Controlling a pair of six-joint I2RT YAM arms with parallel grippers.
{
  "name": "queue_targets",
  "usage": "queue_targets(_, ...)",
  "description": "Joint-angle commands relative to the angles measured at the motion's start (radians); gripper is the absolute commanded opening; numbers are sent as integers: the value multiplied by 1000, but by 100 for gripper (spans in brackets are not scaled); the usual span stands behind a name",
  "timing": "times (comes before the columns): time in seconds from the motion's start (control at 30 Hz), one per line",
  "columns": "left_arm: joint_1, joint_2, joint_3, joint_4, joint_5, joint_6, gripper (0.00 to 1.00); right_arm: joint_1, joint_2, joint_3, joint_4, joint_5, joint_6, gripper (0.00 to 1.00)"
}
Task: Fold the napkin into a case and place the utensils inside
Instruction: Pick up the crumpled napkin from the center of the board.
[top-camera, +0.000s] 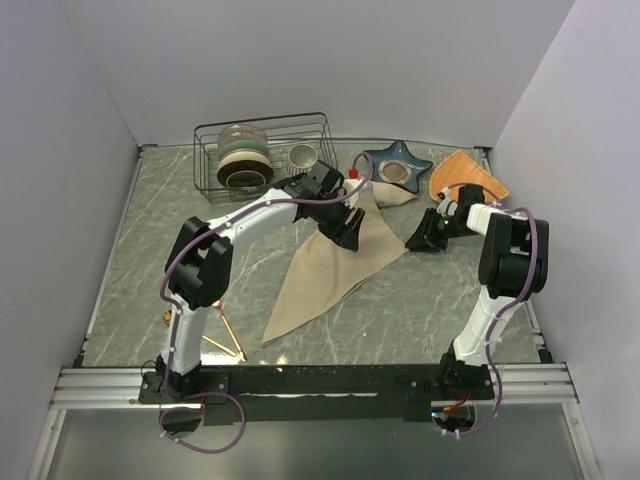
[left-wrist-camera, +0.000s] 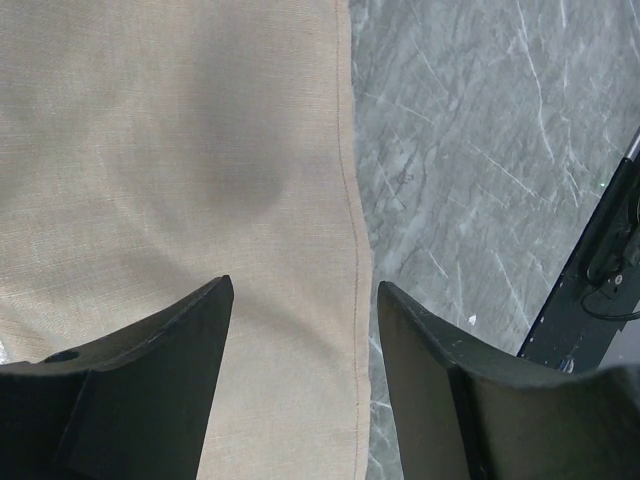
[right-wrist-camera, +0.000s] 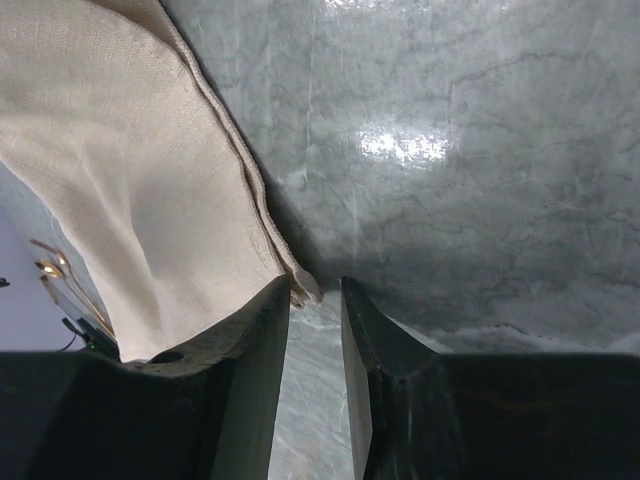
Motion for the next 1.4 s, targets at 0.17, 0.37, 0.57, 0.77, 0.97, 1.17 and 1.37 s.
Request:
queue_targets(0.17,25,-56,-18,25,42,-9,66,43,35,23,14,-5,-28,31)
queue_targets(0.37,62,-73,-43,30,77,-21,64,46,12,45,-29,-39,-46,0)
queue_targets(0.57,118,-178,-173,76,128,-27,64,58,-175,34,-57,-192,-28,0)
queue_targets(0.77,135,-347,-345,220,129,-76,68,208,-357,-29,84,-292,138,0)
queue_targets(0.97,115,-297,-307,313,117,-136,71,293,-375,-21,135,-277,193,0)
queue_targets(1.17,77,-190,-219,359,131,-181,72,296,-358,-17,132,-273,195,0)
queue_targets(1.37,80,-165,-213,410,209,-196,71,294,-335,-21,130,-272,188,0)
